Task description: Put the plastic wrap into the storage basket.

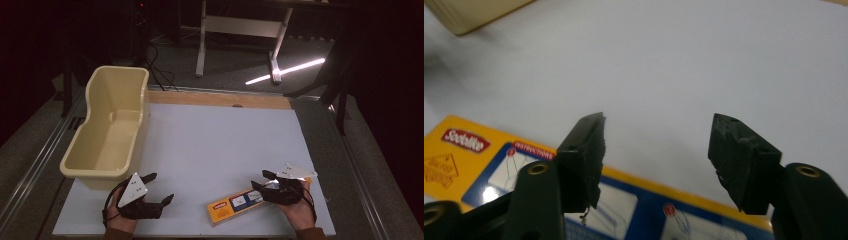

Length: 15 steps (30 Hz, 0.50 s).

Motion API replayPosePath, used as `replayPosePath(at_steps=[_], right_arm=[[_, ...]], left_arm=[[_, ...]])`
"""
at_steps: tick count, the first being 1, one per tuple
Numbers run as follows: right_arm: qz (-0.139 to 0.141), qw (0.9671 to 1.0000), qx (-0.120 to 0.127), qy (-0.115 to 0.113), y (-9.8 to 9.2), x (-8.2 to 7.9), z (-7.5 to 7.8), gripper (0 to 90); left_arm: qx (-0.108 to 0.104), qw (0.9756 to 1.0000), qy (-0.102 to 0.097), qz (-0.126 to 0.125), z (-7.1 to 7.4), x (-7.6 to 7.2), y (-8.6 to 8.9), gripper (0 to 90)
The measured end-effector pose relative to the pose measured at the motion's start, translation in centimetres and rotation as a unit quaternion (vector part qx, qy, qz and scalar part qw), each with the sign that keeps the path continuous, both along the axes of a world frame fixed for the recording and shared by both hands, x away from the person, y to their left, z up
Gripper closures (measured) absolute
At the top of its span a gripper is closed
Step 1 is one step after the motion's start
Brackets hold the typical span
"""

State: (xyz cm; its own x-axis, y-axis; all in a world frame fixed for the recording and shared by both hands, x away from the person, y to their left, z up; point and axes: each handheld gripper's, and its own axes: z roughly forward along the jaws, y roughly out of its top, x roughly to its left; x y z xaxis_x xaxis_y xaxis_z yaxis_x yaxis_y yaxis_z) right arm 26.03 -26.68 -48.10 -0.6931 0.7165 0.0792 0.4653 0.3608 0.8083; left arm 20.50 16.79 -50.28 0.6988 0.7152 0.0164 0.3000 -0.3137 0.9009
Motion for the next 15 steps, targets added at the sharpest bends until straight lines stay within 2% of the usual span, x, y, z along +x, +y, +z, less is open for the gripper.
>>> replayPosePath(at_steps=[10, 11, 15], right_arm=[[-0.015, 0.9996, -0.021, 0.008, -2.9, -1.4, 0.6, 42.5], [-0.018, 0.9995, -0.023, 0.008, -3.5, -1.8, 0.7, 45.9], [-0.025, 0.9987, -0.041, 0.012, -4.7, -2.1, 0.6, 49.1]], left_arm=[[0.003, 1.0000, 0.003, -0.001, -0.3, 0.1, -0.2, 15.2], [0.004, 1.0000, 0.004, -0.001, -0.3, 0.2, -0.3, 15.1], [0.005, 1.0000, 0.006, -0.001, -0.4, 0.2, -0.3, 15.2]])
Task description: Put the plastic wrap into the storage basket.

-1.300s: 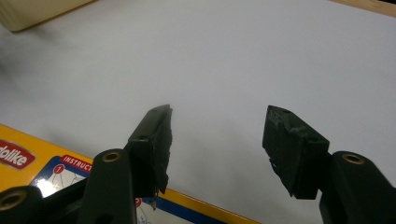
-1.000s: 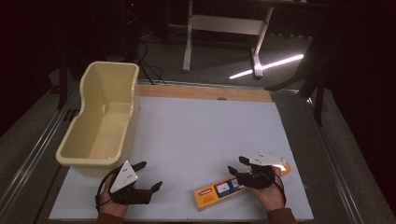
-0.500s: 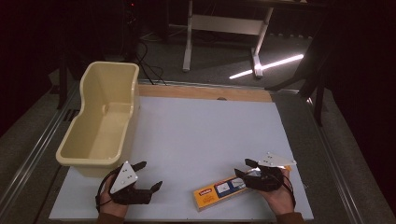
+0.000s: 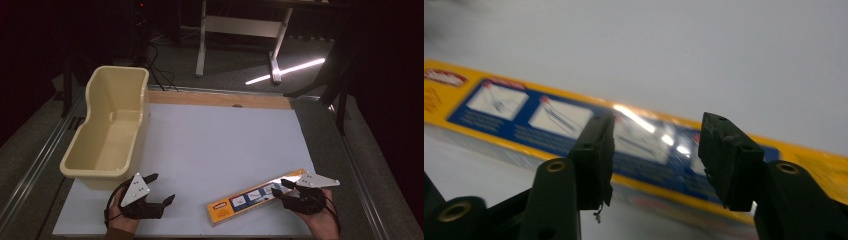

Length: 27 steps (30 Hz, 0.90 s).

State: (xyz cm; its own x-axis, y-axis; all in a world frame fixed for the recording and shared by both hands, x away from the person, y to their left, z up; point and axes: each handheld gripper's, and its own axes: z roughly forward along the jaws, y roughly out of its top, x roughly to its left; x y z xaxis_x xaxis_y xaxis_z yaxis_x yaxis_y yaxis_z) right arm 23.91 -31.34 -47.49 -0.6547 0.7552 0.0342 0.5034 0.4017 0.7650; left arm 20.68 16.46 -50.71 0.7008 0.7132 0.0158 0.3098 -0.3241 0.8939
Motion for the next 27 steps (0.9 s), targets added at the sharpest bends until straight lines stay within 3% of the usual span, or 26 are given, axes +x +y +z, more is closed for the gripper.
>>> replayPosePath(at_steps=[2, 7, 12, 16, 20, 27], right_arm=[[-0.003, 1.0000, -0.001, 0.003, -0.4, 0.0, 0.0, 50.0], [-0.013, 0.9998, -0.004, 0.013, -2.0, -0.6, -0.1, 63.2], [0.007, 0.9995, -0.006, 0.031, -2.2, -1.9, -1.3, 73.5], [0.025, 0.9978, -0.029, 0.054, -1.5, -2.8, -2.9, 89.6], [0.032, 0.9945, -0.052, 0.085, -0.6, -2.5, -4.3, 90.0], [0.071, 0.9916, -0.061, 0.089, 1.6, -2.4, -4.4, 90.0]], left_arm=[[0.001, 1.0000, 0.000, -0.001, 0.0, 0.0, 0.0, 15.2], [0.003, 1.0000, 0.000, 0.002, 0.0, 0.0, 0.1, 15.2], [0.004, 1.0000, -0.001, 0.003, 0.0, -0.1, 0.1, 15.3], [0.005, 1.0000, 0.000, 0.002, -0.1, -0.1, 0.0, 15.3], [0.005, 1.0000, 0.000, 0.001, -0.1, -0.1, 0.0, 15.3], [0.005, 1.0000, -0.002, 0.002, 0.0, -0.2, 0.0, 15.3]])
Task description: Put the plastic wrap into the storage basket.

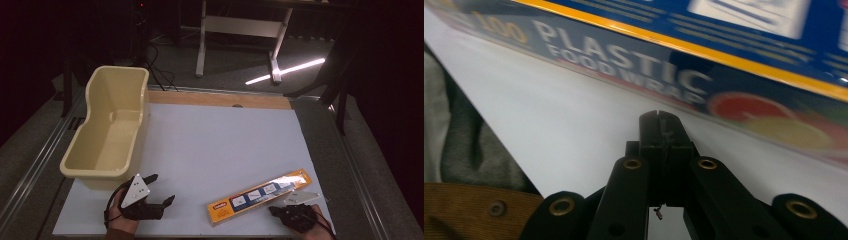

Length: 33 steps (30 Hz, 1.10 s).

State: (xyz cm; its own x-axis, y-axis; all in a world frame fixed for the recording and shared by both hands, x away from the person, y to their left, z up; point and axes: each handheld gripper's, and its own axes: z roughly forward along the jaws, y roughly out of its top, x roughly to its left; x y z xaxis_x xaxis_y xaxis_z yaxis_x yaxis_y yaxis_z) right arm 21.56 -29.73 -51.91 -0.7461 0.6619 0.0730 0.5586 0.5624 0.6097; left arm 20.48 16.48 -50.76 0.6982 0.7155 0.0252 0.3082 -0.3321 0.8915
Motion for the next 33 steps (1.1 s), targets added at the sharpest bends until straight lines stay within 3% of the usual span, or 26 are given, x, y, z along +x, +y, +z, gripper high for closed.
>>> replayPosePath(at_steps=[6, 8, 13, 23, 33], right_arm=[[0.039, 0.9991, -0.005, 0.015, 2.1, 0.3, -0.2, 89.9], [0.065, 0.9977, -0.006, 0.017, 3.4, 0.3, -0.3, 89.9], [0.084, 0.9962, -0.012, 0.021, 4.7, 0.5, -0.4, 90.0], [0.069, 0.9975, -0.013, 0.011, 5.8, 1.8, -0.4, 90.0], [0.028, 0.9987, -0.038, -0.018, 8.1, 6.4, -0.2, 90.0]], left_arm=[[-0.003, 1.0000, -0.002, 0.001, 0.0, 0.0, 0.1, 15.4], [-0.002, 1.0000, -0.001, 0.002, 0.0, 0.0, 0.0, 15.4], [-0.001, 1.0000, -0.003, 0.000, 0.0, 0.0, 0.0, 15.4], [-0.001, 1.0000, -0.003, 0.001, 0.0, 0.0, -0.1, 15.4], [-0.005, 1.0000, -0.005, 0.004, 0.1, 0.0, 0.1, 15.4]])
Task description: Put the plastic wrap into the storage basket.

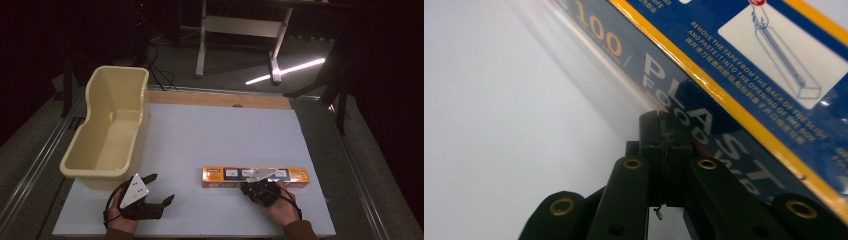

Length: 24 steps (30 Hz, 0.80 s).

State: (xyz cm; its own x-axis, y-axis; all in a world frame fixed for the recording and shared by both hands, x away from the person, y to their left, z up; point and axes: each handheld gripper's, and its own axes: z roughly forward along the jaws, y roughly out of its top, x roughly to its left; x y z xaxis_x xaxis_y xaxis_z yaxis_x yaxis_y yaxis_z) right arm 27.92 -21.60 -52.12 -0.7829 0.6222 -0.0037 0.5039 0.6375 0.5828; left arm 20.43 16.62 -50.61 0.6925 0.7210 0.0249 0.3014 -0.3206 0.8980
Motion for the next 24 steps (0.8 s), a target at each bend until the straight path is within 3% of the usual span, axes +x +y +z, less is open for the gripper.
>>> replayPosePath(at_steps=[7, 12, 17, 21, 22, 24], right_arm=[[-0.042, 0.9989, 0.001, -0.019, -0.2, 3.6, 0.1, 89.9], [-0.083, 0.9960, -0.004, -0.032, -1.3, 5.7, 0.7, 90.0], [-0.110, 0.9935, -0.002, -0.029, -2.5, 7.3, 1.2, 89.9], [-0.078, 0.9969, -0.001, -0.008, -2.8, 7.6, 1.6, 80.5], [-0.051, 0.9986, 0.015, -0.006, -3.1, 7.2, 2.6, 76.6], [-0.038, 0.9988, 0.030, -0.011, -3.4, 7.1, 3.5, 72.6]], left_arm=[[-0.001, 1.0000, 0.000, 0.001, 0.0, 0.0, 0.1, 15.4], [-0.002, 1.0000, 0.001, 0.004, 0.0, 0.0, 0.1, 15.4], [-0.002, 1.0000, 0.001, 0.005, 0.0, 0.0, 0.1, 15.4], [-0.002, 1.0000, 0.001, 0.005, 0.0, 0.0, 0.2, 15.4], [-0.002, 1.0000, 0.002, 0.005, 0.0, 0.0, 0.1, 15.4], [-0.002, 1.0000, 0.003, 0.005, -0.1, 0.0, 0.1, 15.4]])
